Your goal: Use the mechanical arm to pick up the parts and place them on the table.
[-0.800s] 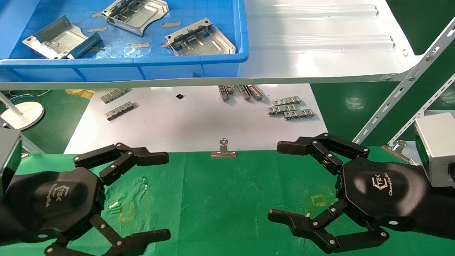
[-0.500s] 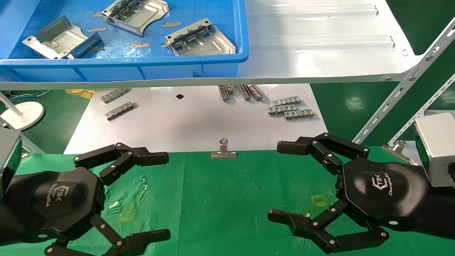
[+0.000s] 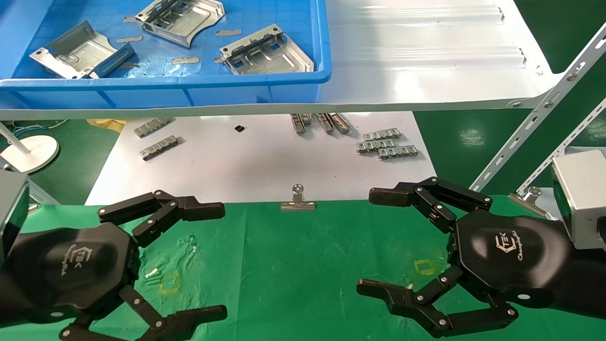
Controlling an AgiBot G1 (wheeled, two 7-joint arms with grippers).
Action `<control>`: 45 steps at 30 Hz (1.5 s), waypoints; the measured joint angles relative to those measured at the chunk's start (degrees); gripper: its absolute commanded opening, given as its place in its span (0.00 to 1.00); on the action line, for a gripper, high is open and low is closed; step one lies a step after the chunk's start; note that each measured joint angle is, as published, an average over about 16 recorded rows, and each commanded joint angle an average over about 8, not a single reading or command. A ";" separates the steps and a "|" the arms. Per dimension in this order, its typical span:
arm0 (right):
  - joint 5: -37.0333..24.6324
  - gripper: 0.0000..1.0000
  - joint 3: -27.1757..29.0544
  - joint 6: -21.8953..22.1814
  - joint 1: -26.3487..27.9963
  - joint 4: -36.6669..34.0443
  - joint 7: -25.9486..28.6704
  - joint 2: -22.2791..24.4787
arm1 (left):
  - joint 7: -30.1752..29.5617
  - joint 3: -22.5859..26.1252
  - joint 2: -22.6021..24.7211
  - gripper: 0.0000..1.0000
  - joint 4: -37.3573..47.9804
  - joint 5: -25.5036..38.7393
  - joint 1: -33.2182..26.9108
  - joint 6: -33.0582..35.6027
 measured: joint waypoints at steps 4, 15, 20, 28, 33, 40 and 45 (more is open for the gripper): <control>0.00 1.00 0.00 0.00 0.00 0.00 0.00 0.00 | 0.00 0.00 0.00 1.00 0.00 0.00 0.00 0.00; 0.00 1.00 0.00 0.00 0.00 0.00 0.00 0.00 | 0.00 0.00 0.00 1.00 0.00 0.00 0.00 0.00; 0.00 1.00 0.00 0.00 0.00 0.00 0.00 0.00 | 0.00 0.00 0.00 1.00 0.00 0.00 0.00 0.00; 0.00 0.12 0.00 0.00 0.00 0.00 0.00 0.00 | 0.00 0.00 0.00 1.00 0.00 0.00 0.00 0.00; 0.00 0.00 0.00 0.00 0.00 0.00 0.00 0.00 | 0.00 0.00 0.00 1.00 0.00 0.00 0.00 0.00; 0.00 0.00 0.00 0.00 0.00 0.00 0.00 0.00 | 0.00 0.00 0.00 1.00 0.00 0.00 0.00 0.00; 0.00 0.00 0.00 0.00 0.00 0.00 0.00 0.00 | 0.00 0.00 0.00 1.00 0.00 0.00 0.00 0.00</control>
